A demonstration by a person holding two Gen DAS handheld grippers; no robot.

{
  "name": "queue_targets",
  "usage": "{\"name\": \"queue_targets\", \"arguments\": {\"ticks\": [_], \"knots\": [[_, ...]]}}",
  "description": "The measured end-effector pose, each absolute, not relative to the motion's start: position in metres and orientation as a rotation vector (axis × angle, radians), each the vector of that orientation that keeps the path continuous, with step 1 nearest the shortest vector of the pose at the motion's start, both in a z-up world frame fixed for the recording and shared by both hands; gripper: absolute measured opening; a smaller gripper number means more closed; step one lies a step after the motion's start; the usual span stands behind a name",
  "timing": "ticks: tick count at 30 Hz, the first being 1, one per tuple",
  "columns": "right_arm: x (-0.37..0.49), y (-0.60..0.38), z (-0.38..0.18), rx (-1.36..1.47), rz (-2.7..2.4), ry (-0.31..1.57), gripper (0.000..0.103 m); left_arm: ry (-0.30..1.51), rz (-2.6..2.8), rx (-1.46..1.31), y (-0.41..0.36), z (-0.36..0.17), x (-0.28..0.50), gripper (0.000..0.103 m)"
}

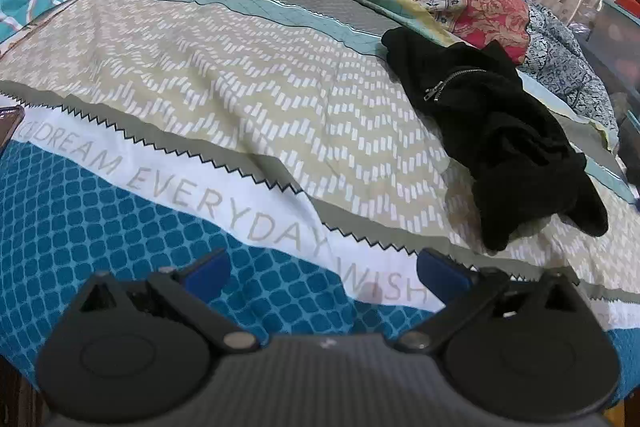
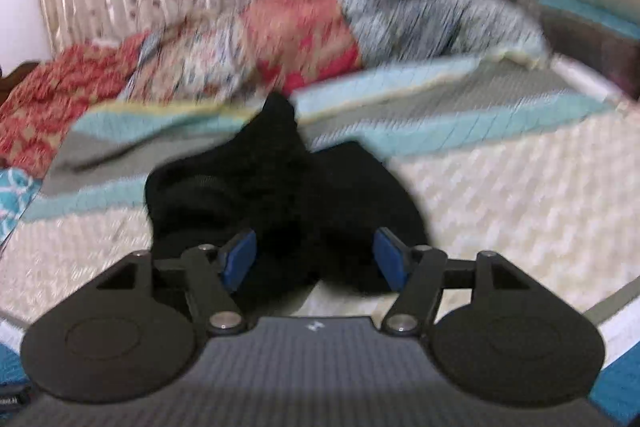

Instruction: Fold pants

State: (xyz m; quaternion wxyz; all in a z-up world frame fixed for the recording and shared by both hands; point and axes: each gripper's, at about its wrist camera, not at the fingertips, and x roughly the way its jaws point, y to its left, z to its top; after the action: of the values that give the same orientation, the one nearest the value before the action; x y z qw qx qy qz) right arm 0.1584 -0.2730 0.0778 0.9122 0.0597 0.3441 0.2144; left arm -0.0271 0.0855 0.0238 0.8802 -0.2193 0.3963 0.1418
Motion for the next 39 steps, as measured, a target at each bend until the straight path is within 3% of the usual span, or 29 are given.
{"name": "queue_targets", "arguments": {"ticks": [5, 7, 8, 9, 10, 16, 19, 20, 21, 23, 25, 27, 30, 33, 34, 35, 36, 39], "knots": [[0.172, -0.227, 0.051, 0.159, 0.55, 0.832, 0.079, 0.806, 0.246, -0.506, 0.091, 0.032, -0.027, 0.099], [0.177, -0.21, 0.04, 0.18, 0.598, 0.859, 0.077, 0.787, 0.205, -0.514, 0.089, 0.038, -0.027, 0.099], [0.18, -0.205, 0.035, 0.208, 0.616, 0.868, 0.048, 0.78, 0.181, -0.519, 0.088, 0.041, -0.025, 0.099], [0.184, -0.202, 0.032, 0.24, 0.638, 0.887, 0.008, 0.774, 0.155, -0.528, 0.086, 0.044, -0.023, 0.099], [0.187, -0.198, 0.031, 0.265, 0.652, 0.925, 0.003, 0.77, 0.131, -0.54, 0.086, 0.048, -0.02, 0.099], [0.151, -0.218, 0.067, 0.221, 0.744, 0.77, 0.004, 0.744, 0.022, -0.625, 0.085, 0.056, 0.006, 0.102], [0.156, -0.246, 0.074, 0.216, 0.679, 0.748, 0.011, 0.757, 0.013, -0.594, 0.074, 0.052, 0.036, 0.102], [0.163, -0.254, 0.07, 0.242, 0.649, 0.763, 0.019, 0.766, 0.011, -0.586, 0.068, 0.05, 0.048, 0.102], [0.171, -0.265, 0.066, 0.278, 0.61, 0.784, 0.043, 0.772, -0.003, -0.58, 0.061, 0.047, 0.061, 0.103], [0.184, -0.286, 0.057, 0.377, 0.511, 0.811, 0.074, 0.8, -0.042, -0.575, 0.045, 0.04, 0.084, 0.103], [0.196, -0.305, 0.046, 0.481, 0.416, 0.811, 0.076, 0.839, -0.058, -0.586, 0.028, 0.029, 0.104, 0.096], [0.211, -0.31, 0.032, 0.554, 0.336, 0.853, 0.076, 0.87, -0.068, -0.55, 0.012, 0.021, 0.114, 0.046], [0.227, -0.305, 0.01, 0.719, 0.332, 0.971, 0.078, 0.84, -0.15, -0.541, -0.002, 0.029, 0.105, 0.019], [0.231, -0.286, -0.008, 0.905, 0.475, 1.06, 0.086, 0.761, -0.313, -0.49, -0.017, 0.051, 0.073, 0.018], [0.233, -0.276, -0.016, 0.97, 0.537, 1.096, 0.085, 0.747, -0.344, -0.438, -0.026, 0.056, 0.061, 0.018], [0.234, -0.269, -0.019, 1.001, 0.585, 1.127, 0.056, 0.743, -0.367, -0.394, -0.033, 0.059, 0.052, 0.019], [0.235, -0.26, -0.016, 0.983, 0.613, 1.142, 0.008, 0.741, -0.38, -0.353, -0.039, 0.06, 0.045, 0.021], [0.241, -0.254, 0.015, 0.849, 0.632, 1.05, 0.009, 0.757, -0.393, -0.367, -0.024, 0.056, 0.036, 0.032]]}}
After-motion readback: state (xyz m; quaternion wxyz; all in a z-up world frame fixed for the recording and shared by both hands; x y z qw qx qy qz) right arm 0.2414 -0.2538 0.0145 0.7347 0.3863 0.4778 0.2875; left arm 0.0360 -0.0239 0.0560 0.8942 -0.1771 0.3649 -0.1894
